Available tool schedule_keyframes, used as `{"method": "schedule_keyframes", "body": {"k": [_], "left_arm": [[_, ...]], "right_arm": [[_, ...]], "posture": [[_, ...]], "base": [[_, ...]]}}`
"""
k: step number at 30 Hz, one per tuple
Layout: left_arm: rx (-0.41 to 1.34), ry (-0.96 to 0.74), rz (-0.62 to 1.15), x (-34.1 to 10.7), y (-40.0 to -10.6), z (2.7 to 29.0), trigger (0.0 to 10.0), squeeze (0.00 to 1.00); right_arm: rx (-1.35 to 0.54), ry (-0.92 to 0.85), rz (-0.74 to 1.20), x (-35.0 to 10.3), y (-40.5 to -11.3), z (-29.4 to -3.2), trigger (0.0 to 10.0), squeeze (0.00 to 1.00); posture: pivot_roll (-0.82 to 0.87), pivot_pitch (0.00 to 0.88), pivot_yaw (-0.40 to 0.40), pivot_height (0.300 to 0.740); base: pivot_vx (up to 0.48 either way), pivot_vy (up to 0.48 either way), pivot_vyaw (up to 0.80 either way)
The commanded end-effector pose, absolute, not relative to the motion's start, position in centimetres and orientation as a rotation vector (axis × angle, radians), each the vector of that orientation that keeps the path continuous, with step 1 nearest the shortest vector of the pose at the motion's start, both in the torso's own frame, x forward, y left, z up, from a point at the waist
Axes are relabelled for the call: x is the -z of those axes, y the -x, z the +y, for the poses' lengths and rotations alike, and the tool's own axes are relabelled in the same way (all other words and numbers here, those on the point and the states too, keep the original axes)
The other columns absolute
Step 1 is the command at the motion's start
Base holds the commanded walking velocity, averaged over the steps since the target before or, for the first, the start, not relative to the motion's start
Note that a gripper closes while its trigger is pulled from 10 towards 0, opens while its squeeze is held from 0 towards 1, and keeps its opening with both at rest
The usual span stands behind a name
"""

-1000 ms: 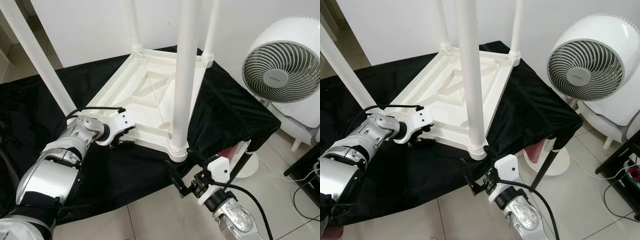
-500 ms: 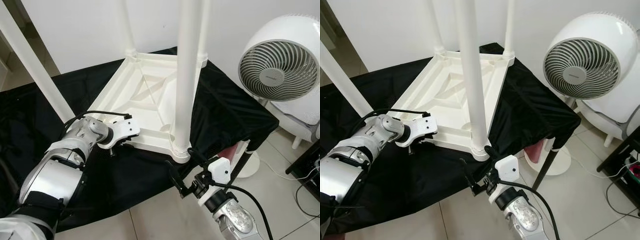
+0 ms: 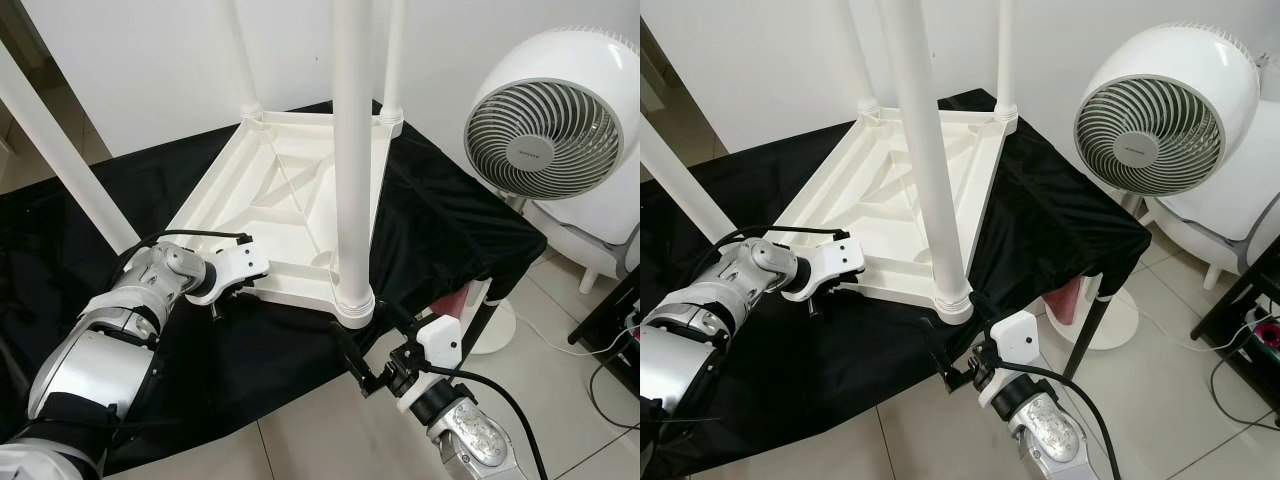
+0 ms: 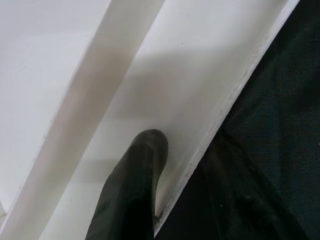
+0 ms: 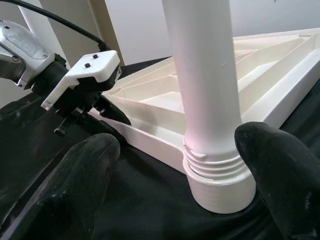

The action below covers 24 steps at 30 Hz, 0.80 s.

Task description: Building children table

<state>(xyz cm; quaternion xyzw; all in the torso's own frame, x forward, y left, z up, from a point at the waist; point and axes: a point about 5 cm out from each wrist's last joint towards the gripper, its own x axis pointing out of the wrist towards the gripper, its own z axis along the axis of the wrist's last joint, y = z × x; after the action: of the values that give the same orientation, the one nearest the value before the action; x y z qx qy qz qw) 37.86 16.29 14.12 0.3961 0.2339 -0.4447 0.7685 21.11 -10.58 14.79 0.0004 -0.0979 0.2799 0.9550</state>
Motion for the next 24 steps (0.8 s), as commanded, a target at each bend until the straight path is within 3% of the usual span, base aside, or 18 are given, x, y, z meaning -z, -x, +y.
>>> {"method": "schedule_keyframes", "body": {"k": [1,14,24], "left_arm": [[0.742,-0.734,0.539,-11.7,-37.2,19.2,0.0,0.00],[0.823,-0.639,0.548,-9.7,-35.3,20.2,0.0,0.00],[0.831,-0.611,0.483,-11.3,-34.5,22.1,0.0,0.00]], "right_arm": [[-0.580,0.001,-0.189,-14.5,-21.1,-10.5,10.0,0.00],[-0.577,0.011,-0.193,-14.6,-21.4,-10.8,10.0,0.00],[-0.598,0.015,-0.193,-14.6,-21.7,-10.9,10.0,0.00]], "posture": [[-0.06,0.110,0.103,0.740],[-0.04,0.120,0.101,0.740],[-0.01,0.132,0.086,0.740]], "base": [[0.000,0.000,0.00],[0.000,0.000,0.00],[0.000,0.000,0.00]]}}
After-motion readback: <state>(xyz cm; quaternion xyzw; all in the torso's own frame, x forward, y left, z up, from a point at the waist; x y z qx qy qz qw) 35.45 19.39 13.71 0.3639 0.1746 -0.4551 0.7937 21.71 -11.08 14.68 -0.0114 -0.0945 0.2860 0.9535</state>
